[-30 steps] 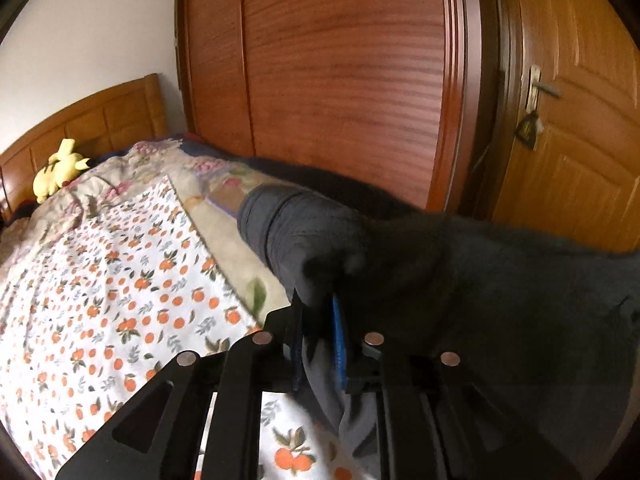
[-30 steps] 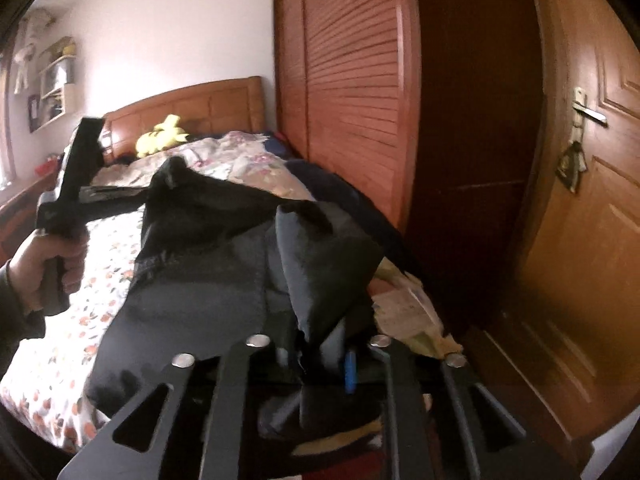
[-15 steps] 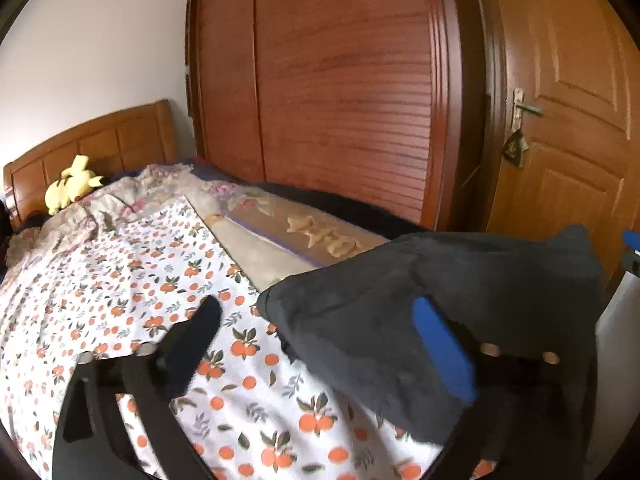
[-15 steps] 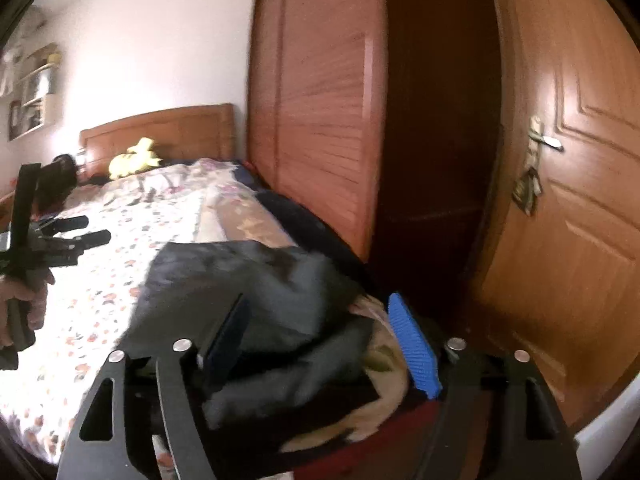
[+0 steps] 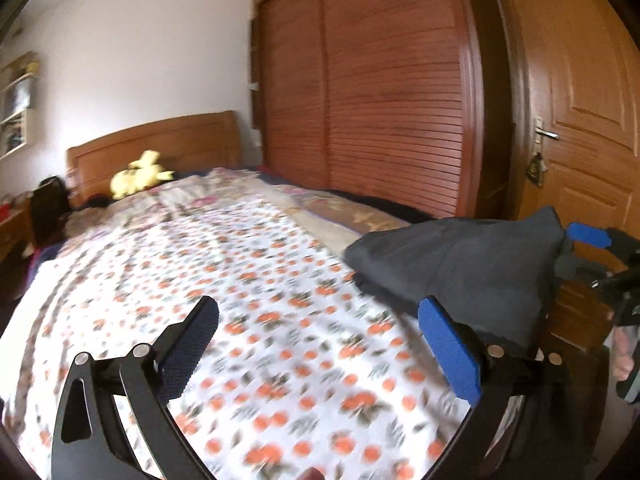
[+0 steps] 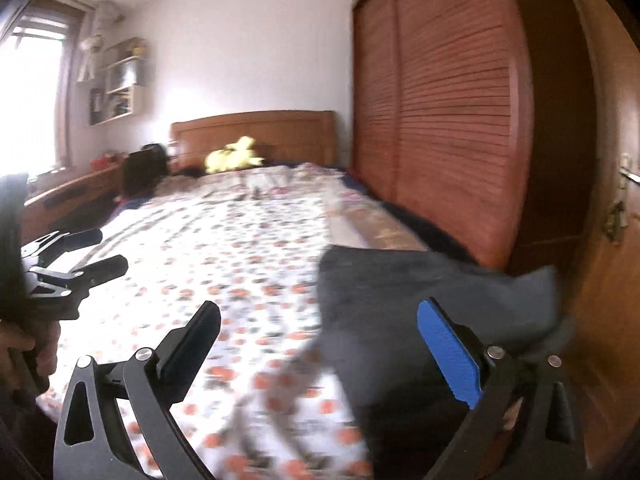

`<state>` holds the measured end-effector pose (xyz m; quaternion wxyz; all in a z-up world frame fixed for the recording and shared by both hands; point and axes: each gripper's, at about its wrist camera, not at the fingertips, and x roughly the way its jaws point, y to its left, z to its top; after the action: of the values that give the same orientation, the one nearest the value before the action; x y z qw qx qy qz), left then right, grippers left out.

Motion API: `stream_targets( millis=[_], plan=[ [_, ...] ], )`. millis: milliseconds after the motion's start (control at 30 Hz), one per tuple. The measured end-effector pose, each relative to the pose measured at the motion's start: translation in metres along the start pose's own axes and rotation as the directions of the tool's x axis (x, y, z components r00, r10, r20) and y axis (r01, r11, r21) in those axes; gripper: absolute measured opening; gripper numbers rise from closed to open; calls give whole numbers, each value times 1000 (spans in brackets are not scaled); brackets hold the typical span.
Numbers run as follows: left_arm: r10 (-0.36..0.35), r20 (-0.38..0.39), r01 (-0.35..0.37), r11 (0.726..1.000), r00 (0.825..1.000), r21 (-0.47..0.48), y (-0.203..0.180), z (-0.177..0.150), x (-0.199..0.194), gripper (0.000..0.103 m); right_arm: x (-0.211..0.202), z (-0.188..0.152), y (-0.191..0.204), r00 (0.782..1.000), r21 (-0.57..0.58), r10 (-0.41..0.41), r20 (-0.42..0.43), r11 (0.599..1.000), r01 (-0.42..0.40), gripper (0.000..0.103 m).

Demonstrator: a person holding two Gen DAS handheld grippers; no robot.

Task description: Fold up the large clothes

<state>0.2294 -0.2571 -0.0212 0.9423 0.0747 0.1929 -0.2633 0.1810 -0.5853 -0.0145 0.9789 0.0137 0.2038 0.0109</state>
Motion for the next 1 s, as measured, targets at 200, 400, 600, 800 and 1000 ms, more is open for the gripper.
stream_targets(
  millis=[200,400,600,800,1000],
  plan=[
    [123,-3,-123,991,992,-60,46,-29,-68,101,7,-7,66,994,6,106,-20,994,-106,95],
    [230,-26,-231,968,973,-100,85,-55,-124,101,4,-11,134,980,-18,199,-18,980,-200,95],
    [306,-41,-309,941,951,-138,110,-77,-173,101,-6,-19,180,964,-35,265,-7,964,-265,95],
    [348,-49,-352,921,936,-167,118,-90,-207,101,-21,-21,207,957,-40,289,9,957,-288,95],
    [401,-28,-399,897,916,-193,118,-95,-241,101,-42,-20,219,959,-35,280,49,960,-279,95]
  ],
)
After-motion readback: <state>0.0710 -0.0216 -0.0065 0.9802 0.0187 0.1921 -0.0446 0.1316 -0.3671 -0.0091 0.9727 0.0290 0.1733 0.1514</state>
